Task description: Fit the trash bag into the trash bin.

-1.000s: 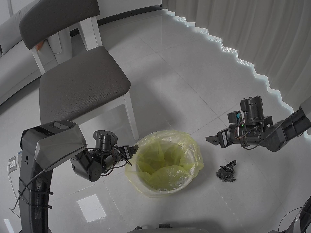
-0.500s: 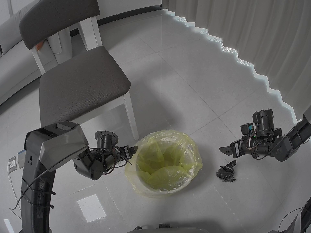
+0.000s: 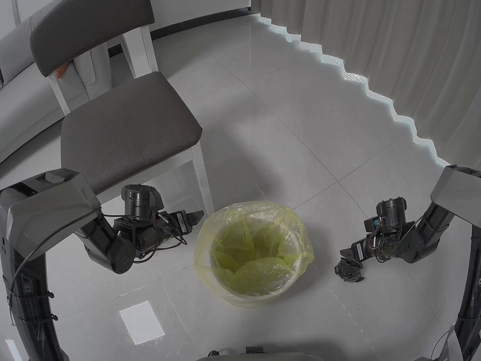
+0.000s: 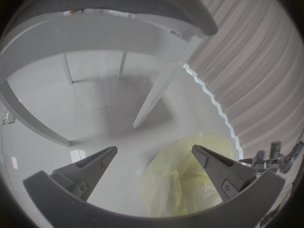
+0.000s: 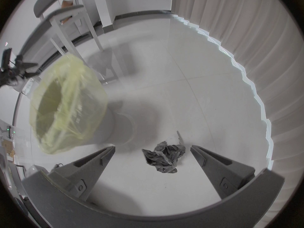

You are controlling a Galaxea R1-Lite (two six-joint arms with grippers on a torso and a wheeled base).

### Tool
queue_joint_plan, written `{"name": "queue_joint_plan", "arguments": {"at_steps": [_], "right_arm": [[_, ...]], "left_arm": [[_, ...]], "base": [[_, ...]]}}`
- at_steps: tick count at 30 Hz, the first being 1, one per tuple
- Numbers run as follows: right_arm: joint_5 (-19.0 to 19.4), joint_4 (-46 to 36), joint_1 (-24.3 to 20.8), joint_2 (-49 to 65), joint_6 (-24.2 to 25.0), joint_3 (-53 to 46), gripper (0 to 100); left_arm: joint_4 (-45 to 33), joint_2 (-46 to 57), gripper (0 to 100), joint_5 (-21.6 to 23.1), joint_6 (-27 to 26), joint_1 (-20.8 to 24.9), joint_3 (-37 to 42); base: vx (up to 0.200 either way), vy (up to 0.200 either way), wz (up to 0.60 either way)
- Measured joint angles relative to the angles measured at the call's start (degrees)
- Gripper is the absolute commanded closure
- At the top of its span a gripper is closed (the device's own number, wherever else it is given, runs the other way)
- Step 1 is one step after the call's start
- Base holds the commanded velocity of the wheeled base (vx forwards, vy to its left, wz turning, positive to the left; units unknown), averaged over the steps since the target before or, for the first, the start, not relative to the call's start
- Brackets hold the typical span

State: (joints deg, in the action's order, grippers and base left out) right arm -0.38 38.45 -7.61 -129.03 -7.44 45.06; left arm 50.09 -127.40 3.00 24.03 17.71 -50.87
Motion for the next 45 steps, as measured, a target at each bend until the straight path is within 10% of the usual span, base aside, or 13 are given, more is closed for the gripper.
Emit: {"name": "queue_joint_plan", "arguments": {"at_steps": [15,45], "right_arm": [[-0.84,-2.24,4.06,-11.36,-4.08,8.94,0],[-1.04,-6.02,0.28,-11.11,-9.14,10.73,0]], "left_arm": [[1.34,9.07,0,10.11,-1.94,-0.63,7.27],[11.61,6.34,0,9.01,-2.05,-3.11,8.59]], "base": [[-0.040,0.000,0.00],[0.000,0.000,0.00]]}}
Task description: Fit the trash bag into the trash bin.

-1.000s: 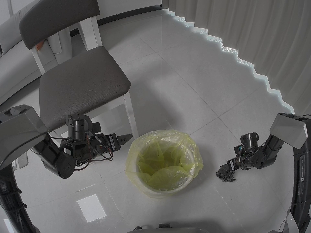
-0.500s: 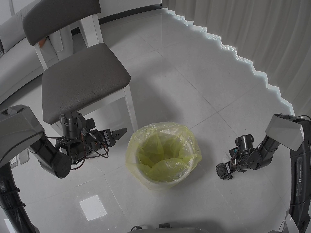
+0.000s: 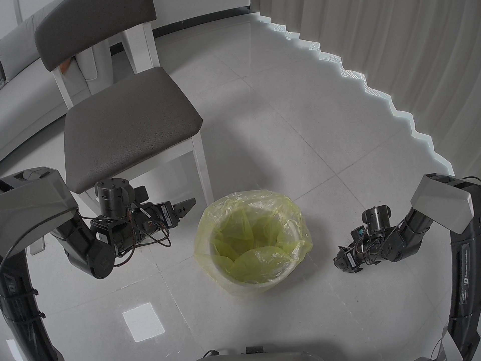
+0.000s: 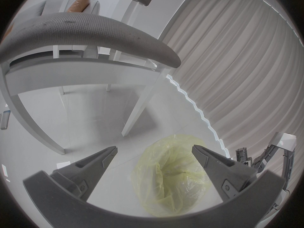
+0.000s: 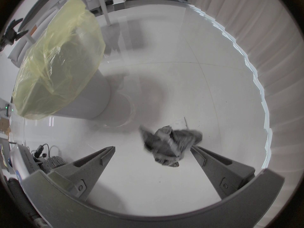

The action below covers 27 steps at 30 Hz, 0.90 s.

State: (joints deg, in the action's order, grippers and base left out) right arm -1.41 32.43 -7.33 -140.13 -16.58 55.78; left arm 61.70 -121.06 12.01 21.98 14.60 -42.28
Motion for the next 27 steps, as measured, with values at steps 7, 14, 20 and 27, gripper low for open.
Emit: {"name": "queue_joint_plan", "arguments": {"at_steps": [7,14,20,27], "right_arm": [[-1.65,-1.04,0.41,-0.85,-0.93,0.79,0],[-2.44,-6.67,0.91,-2.04,-1.16,5.88,0],[-4.06,-15.68,1.00,-3.15,-0.79,12.48,0],[-5.40,-22.20,1.07,-4.57,-0.60,18.94,0]], "left_arm": [[0.10,-0.79,0,-0.55,-0.01,0.38,-0.15],[0.11,-1.06,0,-0.60,0.02,0.16,-0.20],[0.29,-1.51,0,-0.60,0.00,0.06,-0.35],[4.05,-3.02,0,-0.74,-0.01,-0.15,-0.39]], "base": [[0.000,0.000,0.00],[0.000,0.000,0.00],[0.000,0.000,0.00],[0.000,0.000,0.00]]}}
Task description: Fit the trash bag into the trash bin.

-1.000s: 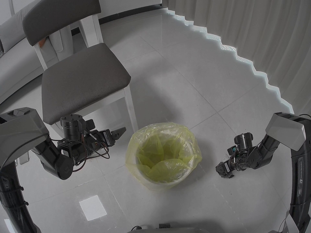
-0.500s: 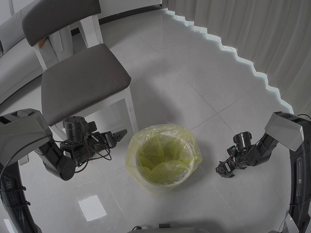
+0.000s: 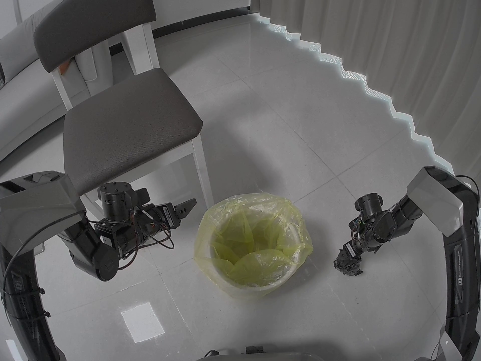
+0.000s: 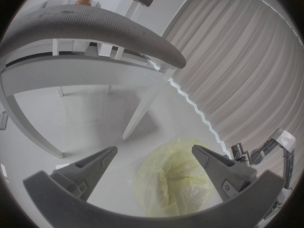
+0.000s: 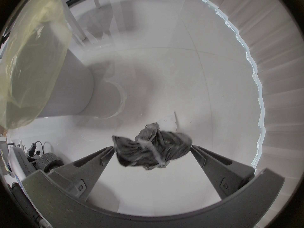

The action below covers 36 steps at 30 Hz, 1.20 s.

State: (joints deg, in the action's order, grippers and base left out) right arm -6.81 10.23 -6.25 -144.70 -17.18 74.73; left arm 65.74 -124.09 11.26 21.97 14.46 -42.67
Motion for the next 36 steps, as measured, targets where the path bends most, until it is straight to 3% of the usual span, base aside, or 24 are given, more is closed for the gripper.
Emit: {"name": "queue_joint_plan", "arguments": {"at_steps": [10,20,36], "right_arm": [[-0.13,-3.56,-0.72,-1.41,-1.11,3.79,0],[-0.16,-14.80,-1.18,-2.65,-1.62,10.06,0],[-0.02,-11.84,-3.24,-3.62,-3.16,11.57,0]], "left_arm": [[0.60,-1.55,0,-0.10,0.01,0.39,-0.02],[1.89,-1.66,0,-0.18,0.06,0.45,0.55],[2.22,-2.29,0,-0.27,0.06,0.32,-0.49]], "base": [[0.000,0.000,0.00],[0.000,0.000,0.00],[0.000,0.000,0.00]]}}
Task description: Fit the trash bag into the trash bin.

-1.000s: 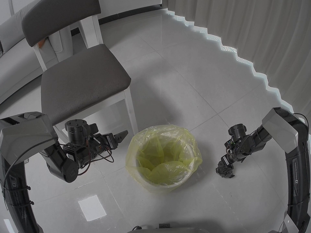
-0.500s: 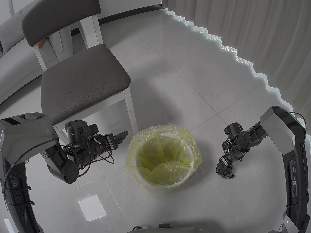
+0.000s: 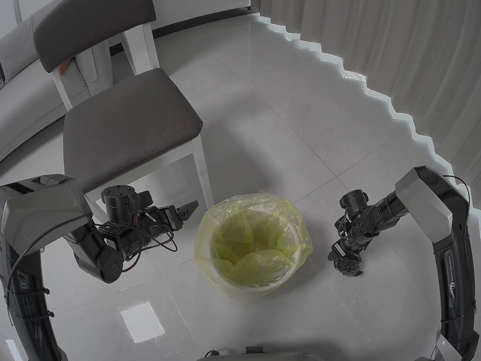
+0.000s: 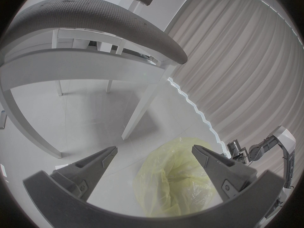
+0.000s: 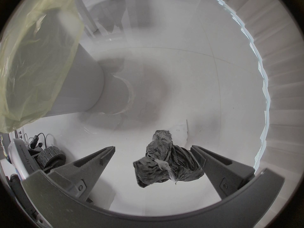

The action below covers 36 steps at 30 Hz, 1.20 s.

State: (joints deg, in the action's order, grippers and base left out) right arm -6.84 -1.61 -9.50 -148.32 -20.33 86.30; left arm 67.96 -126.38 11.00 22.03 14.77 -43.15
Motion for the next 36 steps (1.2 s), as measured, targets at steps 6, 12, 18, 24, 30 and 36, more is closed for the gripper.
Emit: {"name": "queue_joint_plan", "arguments": {"at_steps": [6,12,18,24,30,36], "right_arm": [[-0.16,-0.24,-1.22,-0.18,-0.24,0.48,0],[-2.07,-1.07,-1.00,-0.33,-0.16,0.99,0],[-4.29,-1.28,1.37,-0.27,-0.33,0.55,0],[-4.77,-1.37,3.49,-0.18,-1.10,-0.16,0],[-4.75,-2.52,3.88,-0.35,-1.15,0.96,0],[-4.71,-2.49,3.90,-0.20,-0.82,1.18,0]], "left_arm": [[0.05,0.33,0,-0.02,0.00,-0.39,0.27],[0.07,0.56,0,0.00,0.00,-0.43,0.27],[2.05,0.55,0,-0.02,0.00,-0.85,0.74],[2.32,0.50,0,-0.02,0.00,-1.02,0.93],[2.33,0.63,0,-0.07,-0.02,-0.76,1.18],[4.27,1.05,0,0.63,-0.24,-0.69,2.80]], "base": [[0.000,0.000,0.00],[0.000,0.000,0.00],[0.000,0.000,0.00],[0.000,0.000,0.00],[0.000,0.000,0.00],[-0.067,0.000,0.00]]}}
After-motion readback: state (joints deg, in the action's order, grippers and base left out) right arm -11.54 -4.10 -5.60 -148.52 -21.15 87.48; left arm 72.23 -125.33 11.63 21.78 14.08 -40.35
